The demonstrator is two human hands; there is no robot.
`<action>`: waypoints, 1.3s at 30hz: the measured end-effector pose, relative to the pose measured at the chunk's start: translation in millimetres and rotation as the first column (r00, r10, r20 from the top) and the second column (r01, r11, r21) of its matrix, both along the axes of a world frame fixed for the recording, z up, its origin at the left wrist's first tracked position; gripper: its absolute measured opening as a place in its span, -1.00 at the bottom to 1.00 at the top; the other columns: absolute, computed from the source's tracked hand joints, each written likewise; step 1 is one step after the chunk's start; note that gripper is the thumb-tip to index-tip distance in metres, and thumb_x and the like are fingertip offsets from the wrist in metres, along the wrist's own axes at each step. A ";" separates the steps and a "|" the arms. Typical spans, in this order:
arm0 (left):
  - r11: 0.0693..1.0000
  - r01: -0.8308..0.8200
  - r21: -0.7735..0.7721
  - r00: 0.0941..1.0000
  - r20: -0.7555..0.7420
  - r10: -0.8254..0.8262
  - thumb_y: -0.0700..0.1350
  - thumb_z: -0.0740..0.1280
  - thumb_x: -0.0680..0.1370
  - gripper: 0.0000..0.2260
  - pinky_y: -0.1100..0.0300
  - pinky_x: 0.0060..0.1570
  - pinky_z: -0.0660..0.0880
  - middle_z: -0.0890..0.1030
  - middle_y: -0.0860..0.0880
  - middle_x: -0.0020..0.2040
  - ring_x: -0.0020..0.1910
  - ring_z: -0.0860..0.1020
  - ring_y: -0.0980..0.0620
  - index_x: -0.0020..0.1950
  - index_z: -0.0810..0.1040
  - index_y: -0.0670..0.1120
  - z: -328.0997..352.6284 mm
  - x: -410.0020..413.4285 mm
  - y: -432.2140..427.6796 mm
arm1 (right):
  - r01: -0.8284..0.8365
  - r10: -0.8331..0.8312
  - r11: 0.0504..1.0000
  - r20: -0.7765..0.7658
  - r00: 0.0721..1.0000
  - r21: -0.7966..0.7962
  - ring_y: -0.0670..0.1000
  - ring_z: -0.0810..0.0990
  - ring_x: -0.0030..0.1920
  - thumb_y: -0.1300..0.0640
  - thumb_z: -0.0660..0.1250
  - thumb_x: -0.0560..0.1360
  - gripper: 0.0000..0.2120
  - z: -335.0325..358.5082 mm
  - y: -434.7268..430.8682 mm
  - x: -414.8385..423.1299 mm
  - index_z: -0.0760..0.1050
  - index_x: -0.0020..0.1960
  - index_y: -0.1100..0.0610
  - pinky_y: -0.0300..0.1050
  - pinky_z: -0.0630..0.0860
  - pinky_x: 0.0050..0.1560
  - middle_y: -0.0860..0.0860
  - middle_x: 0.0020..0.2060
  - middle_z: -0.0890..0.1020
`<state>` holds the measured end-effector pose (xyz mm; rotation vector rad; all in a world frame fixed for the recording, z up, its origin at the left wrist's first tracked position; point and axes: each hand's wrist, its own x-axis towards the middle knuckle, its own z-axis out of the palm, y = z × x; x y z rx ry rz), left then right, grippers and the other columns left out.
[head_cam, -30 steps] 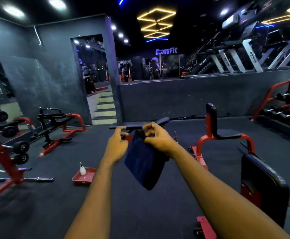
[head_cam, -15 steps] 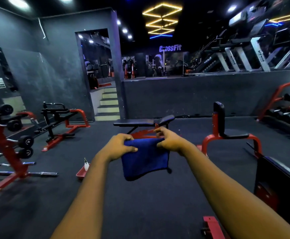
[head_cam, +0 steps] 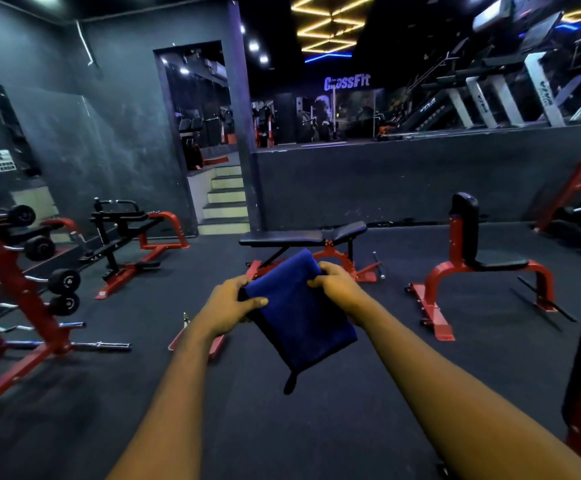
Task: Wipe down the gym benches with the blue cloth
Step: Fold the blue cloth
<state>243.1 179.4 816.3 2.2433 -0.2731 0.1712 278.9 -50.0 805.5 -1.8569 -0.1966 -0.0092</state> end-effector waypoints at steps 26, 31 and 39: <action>0.980 -0.191 -0.065 0.953 0.226 0.200 -0.19 0.32 0.60 -0.99 0.41 -0.27 0.39 0.60 0.02 -0.19 -0.25 0.51 0.20 0.00 0.51 -0.10 -29.3 449.9 94.3 | 0.023 -0.026 0.990 0.021 0.999 0.139 0.02 0.58 0.04 0.05 0.21 0.66 -0.84 -36.8 113.9 450.6 0.55 0.09 0.06 -0.04 0.51 0.08 0.00 0.02 0.63; 0.985 -0.162 -0.051 0.958 0.231 0.169 -0.18 0.33 0.60 -0.95 0.42 -0.32 0.36 0.54 0.08 -0.26 -0.34 0.47 0.26 -0.04 0.49 -0.09 -30.4 555.9 159.6 | 0.054 -0.060 0.989 0.039 0.997 0.136 -0.09 0.57 0.01 0.07 0.20 0.66 -0.86 -38.1 178.5 550.3 0.53 0.12 0.03 -0.15 0.50 -0.02 -0.11 -0.02 0.61; 0.990 -0.140 -0.030 0.965 0.219 0.143 -0.19 0.33 0.60 -0.96 0.43 -0.34 0.35 0.52 0.08 -0.30 -0.34 0.44 0.22 -0.04 0.49 -0.10 -29.2 718.9 237.5 | 0.094 -0.096 0.985 0.009 0.995 0.148 -0.08 0.58 0.00 0.07 0.21 0.66 -0.85 -37.7 255.5 699.3 0.55 0.11 0.04 -0.19 0.45 -0.10 -0.07 -0.01 0.63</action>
